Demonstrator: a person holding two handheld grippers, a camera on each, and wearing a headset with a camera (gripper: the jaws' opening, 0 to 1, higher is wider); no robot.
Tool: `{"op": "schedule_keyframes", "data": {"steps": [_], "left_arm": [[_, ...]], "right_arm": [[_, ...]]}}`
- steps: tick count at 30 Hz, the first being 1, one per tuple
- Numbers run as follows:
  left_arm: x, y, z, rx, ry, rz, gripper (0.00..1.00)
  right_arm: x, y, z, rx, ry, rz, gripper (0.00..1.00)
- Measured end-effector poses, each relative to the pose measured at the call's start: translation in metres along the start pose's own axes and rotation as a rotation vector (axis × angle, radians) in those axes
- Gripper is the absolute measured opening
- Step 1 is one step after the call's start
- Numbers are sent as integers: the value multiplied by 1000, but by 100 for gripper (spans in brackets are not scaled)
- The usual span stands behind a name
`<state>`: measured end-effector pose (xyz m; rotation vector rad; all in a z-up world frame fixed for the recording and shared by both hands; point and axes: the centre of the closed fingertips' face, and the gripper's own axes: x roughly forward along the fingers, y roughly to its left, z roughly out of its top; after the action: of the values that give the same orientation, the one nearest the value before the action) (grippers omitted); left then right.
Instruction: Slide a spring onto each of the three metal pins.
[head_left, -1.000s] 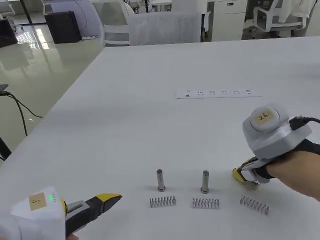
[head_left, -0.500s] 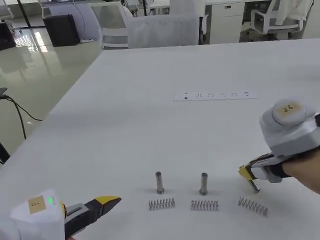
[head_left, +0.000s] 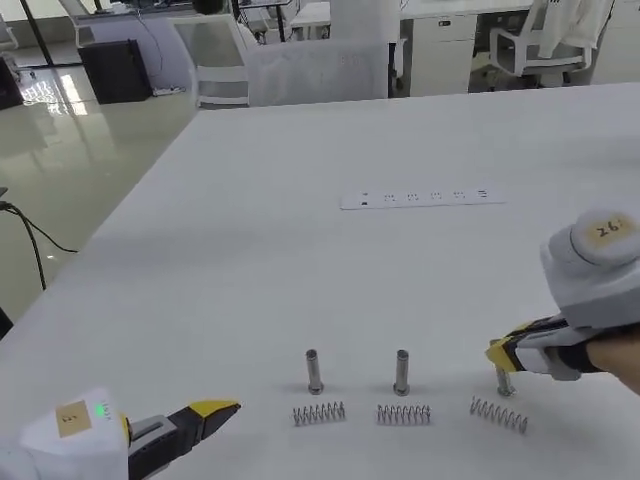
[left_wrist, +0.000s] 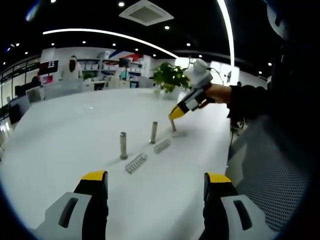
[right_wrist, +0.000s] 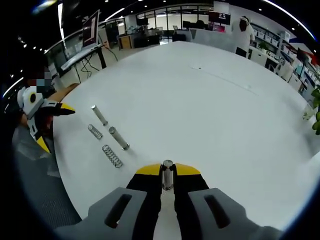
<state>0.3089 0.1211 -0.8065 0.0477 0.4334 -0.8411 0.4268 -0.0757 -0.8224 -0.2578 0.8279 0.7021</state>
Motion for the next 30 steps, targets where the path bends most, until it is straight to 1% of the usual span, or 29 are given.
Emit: {"op": "schedule_keyframes", "data": {"steps": [11, 20, 22, 24, 26, 28, 30], "left_arm": [[-1, -2, 0, 2, -4, -8, 75], [-1, -2, -1, 1, -5, -5, 75], [-1, -2, -1, 0, -6, -4, 75], [-1, -2, -1, 0, -6, -3, 75], [-1, -2, -1, -1, -4, -2, 75], [-1, -2, -1, 0, -2, -2, 75], [-1, -2, -1, -1, -2, -1, 75]], "right_arm": [[-6, 4, -3, 4, -15, -7, 5], [-7, 7, -3, 2, -19, -5, 5], [-7, 9, -3, -7, -18, -5, 5], [-7, 13, -5, -66, -6, -1, 5], [-7, 15, -6, -78, -5, -2, 5], [-6, 13, -7, -95, -4, -4, 5], [-6, 11, -8, -95, 3, -1, 5]]}}
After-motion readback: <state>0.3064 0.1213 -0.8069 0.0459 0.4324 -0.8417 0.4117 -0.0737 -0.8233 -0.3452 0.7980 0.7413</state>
